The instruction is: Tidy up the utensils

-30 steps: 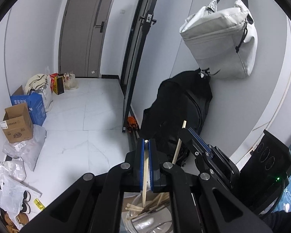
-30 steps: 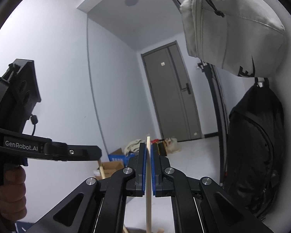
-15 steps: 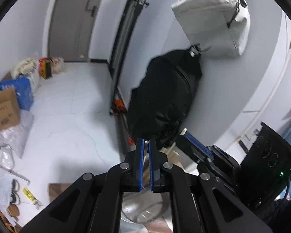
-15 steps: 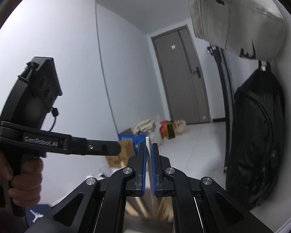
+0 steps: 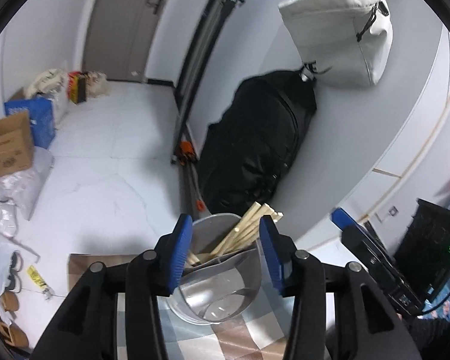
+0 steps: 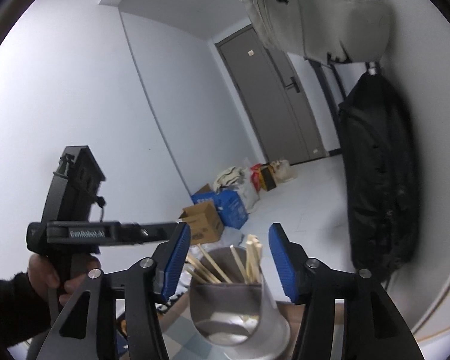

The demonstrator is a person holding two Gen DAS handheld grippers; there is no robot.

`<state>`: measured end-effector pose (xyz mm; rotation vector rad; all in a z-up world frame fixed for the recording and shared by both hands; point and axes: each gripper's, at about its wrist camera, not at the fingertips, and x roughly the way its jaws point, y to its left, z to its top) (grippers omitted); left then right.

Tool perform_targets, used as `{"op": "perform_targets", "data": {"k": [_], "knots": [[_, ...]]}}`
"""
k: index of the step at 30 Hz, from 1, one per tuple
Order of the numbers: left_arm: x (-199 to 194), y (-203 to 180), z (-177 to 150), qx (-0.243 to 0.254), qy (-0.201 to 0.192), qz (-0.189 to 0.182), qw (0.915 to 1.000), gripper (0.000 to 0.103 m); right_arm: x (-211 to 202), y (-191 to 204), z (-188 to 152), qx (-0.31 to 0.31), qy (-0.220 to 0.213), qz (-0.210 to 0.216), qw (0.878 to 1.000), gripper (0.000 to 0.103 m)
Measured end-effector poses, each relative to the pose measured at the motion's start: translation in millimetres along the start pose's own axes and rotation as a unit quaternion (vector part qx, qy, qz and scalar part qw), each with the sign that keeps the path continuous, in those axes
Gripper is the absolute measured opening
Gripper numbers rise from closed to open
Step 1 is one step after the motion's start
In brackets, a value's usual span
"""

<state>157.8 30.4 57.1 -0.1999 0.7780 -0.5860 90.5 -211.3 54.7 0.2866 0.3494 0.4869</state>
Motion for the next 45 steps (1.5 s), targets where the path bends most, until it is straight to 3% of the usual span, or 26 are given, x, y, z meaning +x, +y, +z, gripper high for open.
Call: {"op": "perform_targets", "data": {"k": [4, 8, 18, 22, 26, 32, 41, 45], "knots": [[-14, -11, -5, 0.001, -0.029, 0.031, 0.9991, 0.043, -19, 7, -2, -0.014, -0.003, -0.003, 1.0, 0.07], [-33, -31, -11, 0.018, -0.075, 0.079, 0.9939, 0.06, -36, 20, -1, -0.028, -0.014, -0.003, 1.0, 0.083], [-79, -62, -34, 0.033, -0.165, 0.148, 0.9746, 0.083, -77, 53, 1, -0.064, -0.044, 0.002, 0.997, 0.102], [-90, -70, -43, 0.035, -0.181, 0.165, 0.969, 0.086, -90, 62, -1, -0.069, -0.053, 0.003, 0.996, 0.103], [-103, -76, -50, 0.034, -0.203, 0.18, 0.9619, 0.097, -103, 68, -3, -0.073, -0.064, 0.002, 0.995, 0.103], [-120, -80, -67, 0.04, -0.23, 0.197, 0.9523, 0.101, -117, 74, -9, -0.078, -0.078, 0.002, 0.994, 0.103], [-110, -69, -110, 0.035, -0.24, 0.22, 0.9448, 0.102, -122, 74, -49, -0.086, -0.076, -0.014, 0.993, 0.103], [-92, -59, -130, 0.024, -0.22, 0.223, 0.9494, 0.102, -119, 70, -65, -0.08, -0.063, -0.026, 0.994, 0.103]]}}
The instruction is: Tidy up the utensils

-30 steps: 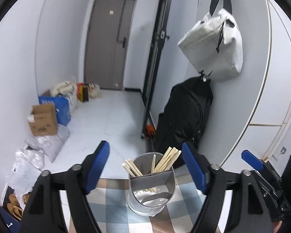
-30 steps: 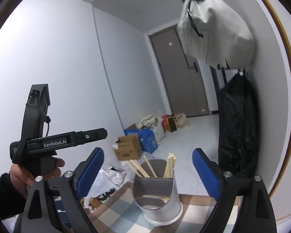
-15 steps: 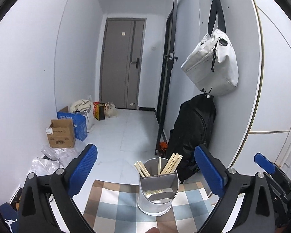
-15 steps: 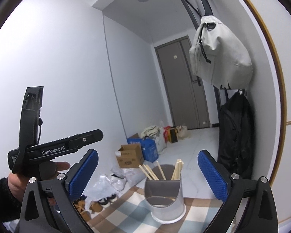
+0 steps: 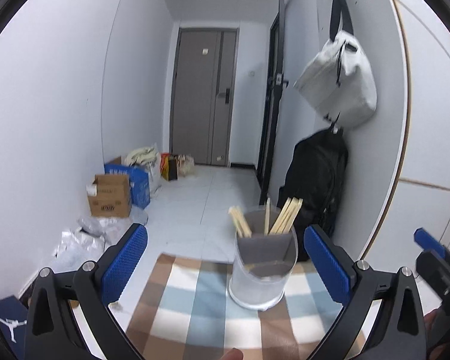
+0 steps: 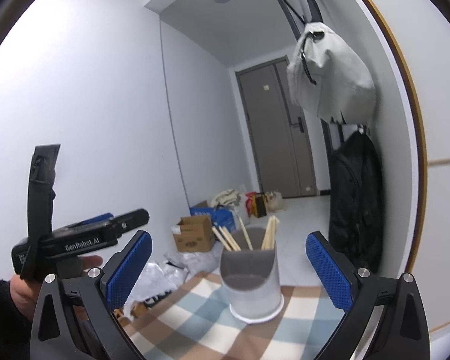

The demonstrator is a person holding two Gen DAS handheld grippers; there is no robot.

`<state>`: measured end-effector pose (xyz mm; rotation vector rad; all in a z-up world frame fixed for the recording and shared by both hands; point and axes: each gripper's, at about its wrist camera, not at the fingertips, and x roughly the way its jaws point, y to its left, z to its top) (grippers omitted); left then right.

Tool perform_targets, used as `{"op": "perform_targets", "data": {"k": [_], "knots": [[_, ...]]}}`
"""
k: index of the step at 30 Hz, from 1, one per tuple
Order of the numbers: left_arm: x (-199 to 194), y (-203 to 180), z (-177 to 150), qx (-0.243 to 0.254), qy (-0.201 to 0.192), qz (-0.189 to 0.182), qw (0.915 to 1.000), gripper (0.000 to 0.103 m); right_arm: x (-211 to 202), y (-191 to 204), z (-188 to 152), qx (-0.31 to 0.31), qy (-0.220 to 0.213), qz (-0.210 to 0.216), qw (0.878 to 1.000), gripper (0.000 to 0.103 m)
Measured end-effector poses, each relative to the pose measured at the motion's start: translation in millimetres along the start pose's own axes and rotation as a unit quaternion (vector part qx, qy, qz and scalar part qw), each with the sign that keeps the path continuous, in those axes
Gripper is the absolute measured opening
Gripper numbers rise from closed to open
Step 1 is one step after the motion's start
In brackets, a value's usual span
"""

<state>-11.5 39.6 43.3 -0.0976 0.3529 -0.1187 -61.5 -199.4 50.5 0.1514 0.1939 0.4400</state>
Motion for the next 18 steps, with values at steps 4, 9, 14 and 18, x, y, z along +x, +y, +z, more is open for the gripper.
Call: {"op": "perform_targets", "data": {"k": [4, 9, 14, 18], "knots": [[8, 2, -17, -0.005, 0.012, 0.014, 0.9998, 0.102, 0, 3, -6, -0.018, -0.012, -0.012, 1.0, 0.103], [10, 1, -16, 0.003, 0.013, 0.017, 0.9998, 0.102, 10, 6, -15, -0.031, 0.003, -0.016, 0.999, 0.103], [5, -3, -16, 0.021, 0.002, 0.019, 0.9996, 0.102, 14, 7, -18, -0.033, 0.002, -0.009, 0.999, 0.103], [7, -5, -18, 0.027, 0.008, 0.018, 0.9994, 0.102, 16, 6, -19, -0.029, 0.001, -0.008, 1.0, 0.103]]}}
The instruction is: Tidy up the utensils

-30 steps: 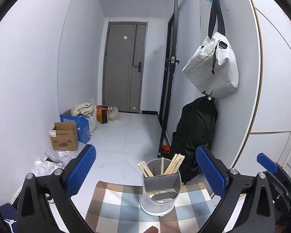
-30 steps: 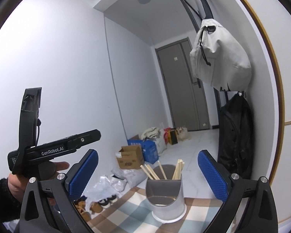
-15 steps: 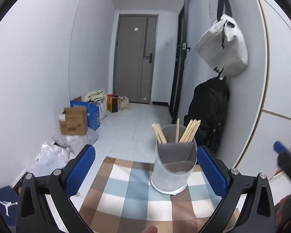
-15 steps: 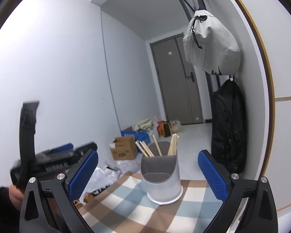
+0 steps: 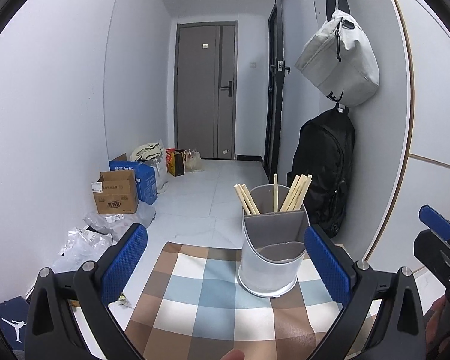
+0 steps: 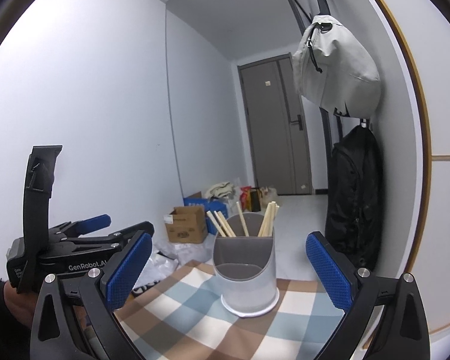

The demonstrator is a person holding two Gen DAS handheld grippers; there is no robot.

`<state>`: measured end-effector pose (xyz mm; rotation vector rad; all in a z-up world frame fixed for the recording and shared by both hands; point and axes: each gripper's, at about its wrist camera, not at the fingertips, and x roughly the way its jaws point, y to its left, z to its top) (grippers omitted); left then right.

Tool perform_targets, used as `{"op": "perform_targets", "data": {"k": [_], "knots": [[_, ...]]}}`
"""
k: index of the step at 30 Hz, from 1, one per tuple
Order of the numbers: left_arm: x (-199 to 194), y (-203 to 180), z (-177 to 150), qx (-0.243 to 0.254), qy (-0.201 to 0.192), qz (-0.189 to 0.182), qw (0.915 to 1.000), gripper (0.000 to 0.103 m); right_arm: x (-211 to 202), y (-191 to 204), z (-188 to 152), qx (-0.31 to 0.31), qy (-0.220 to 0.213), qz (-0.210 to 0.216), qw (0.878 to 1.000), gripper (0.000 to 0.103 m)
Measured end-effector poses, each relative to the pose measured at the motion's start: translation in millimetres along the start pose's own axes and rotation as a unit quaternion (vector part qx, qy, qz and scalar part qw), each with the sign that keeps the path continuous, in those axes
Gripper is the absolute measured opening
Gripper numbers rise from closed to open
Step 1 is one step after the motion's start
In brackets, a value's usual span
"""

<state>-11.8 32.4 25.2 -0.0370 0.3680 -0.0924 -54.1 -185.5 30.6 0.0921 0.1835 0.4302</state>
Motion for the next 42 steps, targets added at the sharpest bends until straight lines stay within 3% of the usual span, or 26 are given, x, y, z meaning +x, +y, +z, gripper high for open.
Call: {"op": "perform_targets", "data": {"k": [42], "knots": [[-5.2, -5.7, -2.0, 0.01, -0.006, 0.005, 0.9999, 0.102, -6.6, -2.5, 2.4, 0.016, -0.008, -0.008, 1.0, 0.103]]}}
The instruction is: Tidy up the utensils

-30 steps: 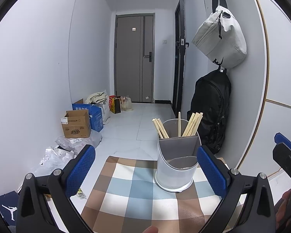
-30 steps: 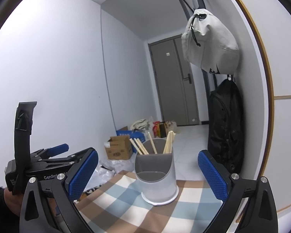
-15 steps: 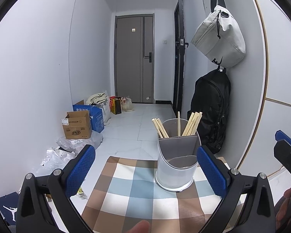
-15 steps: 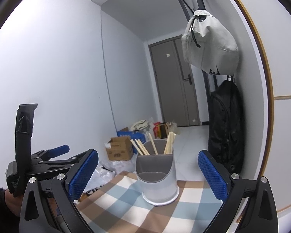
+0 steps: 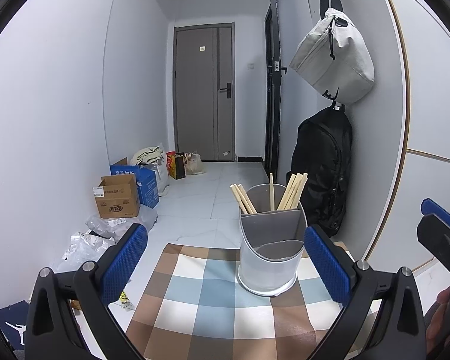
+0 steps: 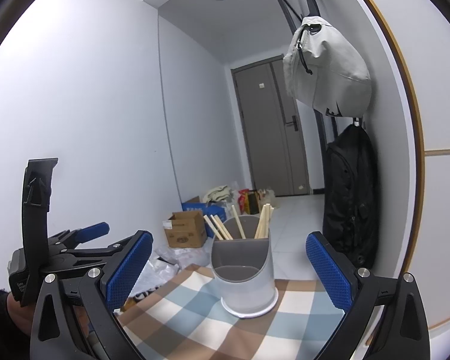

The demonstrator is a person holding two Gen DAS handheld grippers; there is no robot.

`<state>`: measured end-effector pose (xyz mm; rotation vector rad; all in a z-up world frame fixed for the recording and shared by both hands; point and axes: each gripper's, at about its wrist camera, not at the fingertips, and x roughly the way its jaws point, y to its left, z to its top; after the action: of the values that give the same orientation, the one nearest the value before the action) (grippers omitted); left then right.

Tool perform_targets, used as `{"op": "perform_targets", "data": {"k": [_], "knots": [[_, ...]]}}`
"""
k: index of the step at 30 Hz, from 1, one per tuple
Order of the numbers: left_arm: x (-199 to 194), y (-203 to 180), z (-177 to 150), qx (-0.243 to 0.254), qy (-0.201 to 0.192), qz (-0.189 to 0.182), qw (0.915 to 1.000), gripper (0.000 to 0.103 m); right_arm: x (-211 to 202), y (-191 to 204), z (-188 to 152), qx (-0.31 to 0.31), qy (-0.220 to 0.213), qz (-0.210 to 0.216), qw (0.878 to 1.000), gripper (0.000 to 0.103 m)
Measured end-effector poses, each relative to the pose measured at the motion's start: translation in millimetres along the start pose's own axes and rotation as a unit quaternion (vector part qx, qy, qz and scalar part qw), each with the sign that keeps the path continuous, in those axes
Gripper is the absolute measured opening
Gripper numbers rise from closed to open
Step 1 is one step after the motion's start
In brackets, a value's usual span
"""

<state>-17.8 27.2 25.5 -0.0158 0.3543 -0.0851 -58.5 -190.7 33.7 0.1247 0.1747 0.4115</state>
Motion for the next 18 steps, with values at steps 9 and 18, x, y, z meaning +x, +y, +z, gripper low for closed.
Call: {"op": "perform_targets", "data": {"k": [9, 18], "knots": [[0.6, -0.5, -0.7, -0.003, 0.006, -0.005, 1.0, 0.102, 0.5, 0.2, -0.1, -0.001, 0.0, 0.0, 1.0, 0.103], [-0.3, -3.5, -1.6, 0.005, 0.002, -0.007, 1.0, 0.102, -0.2, 0.6, -0.7, -0.001, -0.002, -0.002, 1.0, 0.103]]}}
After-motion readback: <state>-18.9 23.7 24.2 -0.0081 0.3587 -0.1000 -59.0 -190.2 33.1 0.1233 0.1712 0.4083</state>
